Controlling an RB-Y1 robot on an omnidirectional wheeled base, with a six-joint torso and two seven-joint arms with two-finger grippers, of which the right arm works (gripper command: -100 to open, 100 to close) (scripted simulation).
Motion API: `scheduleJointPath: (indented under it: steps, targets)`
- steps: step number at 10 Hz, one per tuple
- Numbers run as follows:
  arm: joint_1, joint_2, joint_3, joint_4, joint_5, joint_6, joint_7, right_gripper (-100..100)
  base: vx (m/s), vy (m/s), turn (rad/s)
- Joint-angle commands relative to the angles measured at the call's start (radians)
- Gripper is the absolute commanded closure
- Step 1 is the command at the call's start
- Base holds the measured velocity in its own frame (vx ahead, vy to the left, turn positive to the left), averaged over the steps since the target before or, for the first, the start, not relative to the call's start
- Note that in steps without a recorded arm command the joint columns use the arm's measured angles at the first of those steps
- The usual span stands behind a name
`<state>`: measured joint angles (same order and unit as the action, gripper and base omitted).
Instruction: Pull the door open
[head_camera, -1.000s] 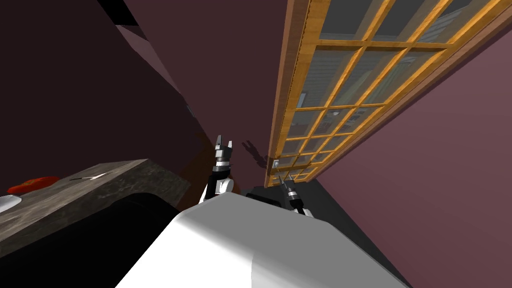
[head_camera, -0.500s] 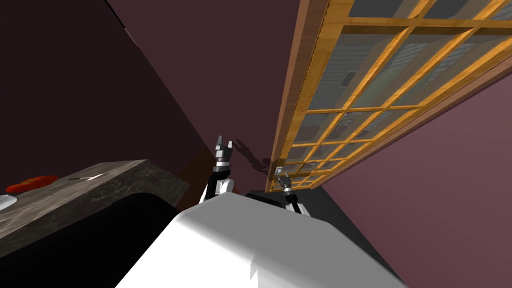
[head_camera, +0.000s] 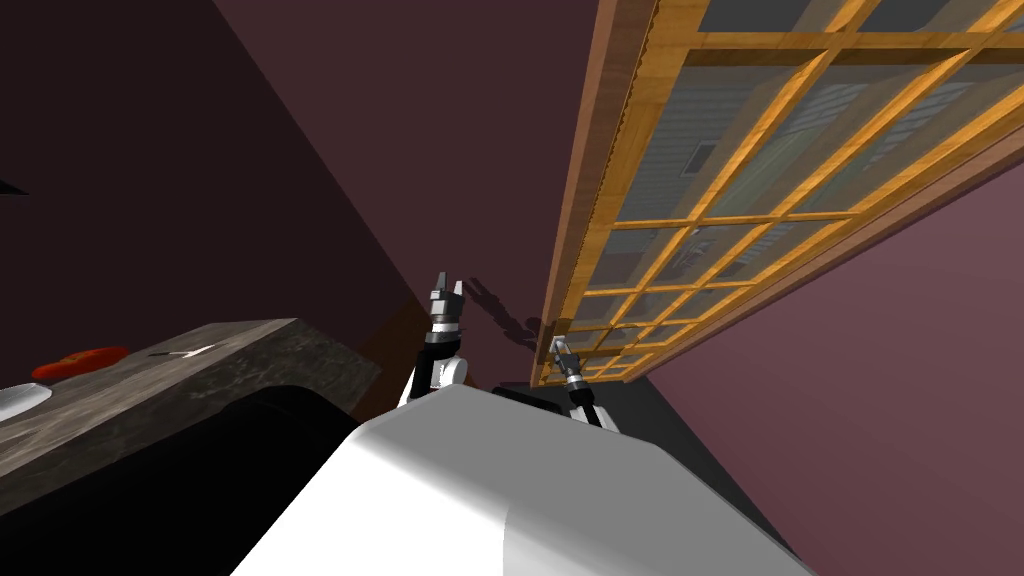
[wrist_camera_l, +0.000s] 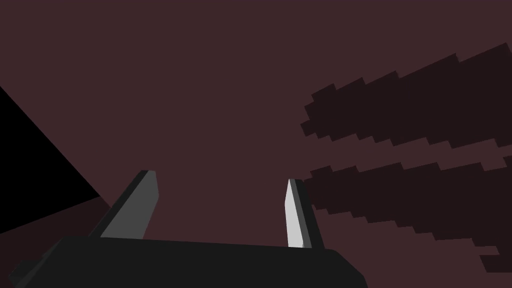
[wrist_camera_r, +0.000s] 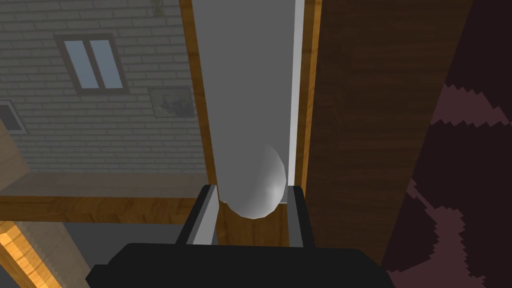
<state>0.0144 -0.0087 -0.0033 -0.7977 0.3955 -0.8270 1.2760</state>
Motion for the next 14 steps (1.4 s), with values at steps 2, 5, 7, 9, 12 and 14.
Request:
scheduleJointPath:
  steps: [2,5,7,9,12,14]
  targets:
    - [-0.001,0.001,0.000,0.001,0.000,0.003,0.000,100,0.000,0.000,0.000]
    - [0.001,-0.007,-0.001,0.003,-0.022,-0.002,-0.053,100,-0.039,-0.031,0.118]
    - [0.001,-0.011,-0.001,0.004,-0.035,-0.003,-0.084,100,-0.054,-0.042,0.125]
    - [0.002,-0.017,-0.001,0.006,-0.055,-0.004,-0.132,100,-0.051,-0.022,0.118]
    - [0.002,-0.025,-0.001,0.010,-0.083,-0.006,-0.200,100,-0.054,-0.029,0.136]
    - [0.003,-0.031,-0.002,0.012,-0.102,-0.007,-0.246,100,-0.051,-0.011,0.115]
